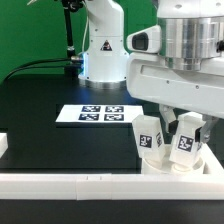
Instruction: Assemble stool
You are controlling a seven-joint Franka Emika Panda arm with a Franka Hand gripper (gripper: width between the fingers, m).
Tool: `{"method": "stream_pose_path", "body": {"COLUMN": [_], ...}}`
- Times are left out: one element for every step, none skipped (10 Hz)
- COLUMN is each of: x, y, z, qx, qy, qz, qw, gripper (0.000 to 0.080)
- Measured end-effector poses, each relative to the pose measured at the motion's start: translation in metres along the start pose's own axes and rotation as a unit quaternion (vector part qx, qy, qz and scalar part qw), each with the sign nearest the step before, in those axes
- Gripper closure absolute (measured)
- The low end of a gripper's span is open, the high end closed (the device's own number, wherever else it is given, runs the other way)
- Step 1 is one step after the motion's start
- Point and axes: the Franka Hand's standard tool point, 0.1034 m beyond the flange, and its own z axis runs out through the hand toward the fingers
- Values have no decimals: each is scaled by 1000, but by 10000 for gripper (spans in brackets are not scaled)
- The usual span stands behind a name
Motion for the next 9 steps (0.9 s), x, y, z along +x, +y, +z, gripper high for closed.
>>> {"method": "stream_pose_path", "body": {"x": [0,0,0,2,0,-1,-3,-6,-5], "y": [0,0,0,0,-1,-2,-5,-10,-9], "z": [0,0,0,1,2,3,3,3,3], "qx": [0,0,2,3,3,10,18,23,24], "qy": [0,0,-2,-3,-2,-4,-4,-2,-3], "qz": [45,76,136,231,296,376,438,477,485], "qw": [999,997,991,973,955,927,899,879,874], "gripper": [458,458,458,458,458,458,458,458,458]}}
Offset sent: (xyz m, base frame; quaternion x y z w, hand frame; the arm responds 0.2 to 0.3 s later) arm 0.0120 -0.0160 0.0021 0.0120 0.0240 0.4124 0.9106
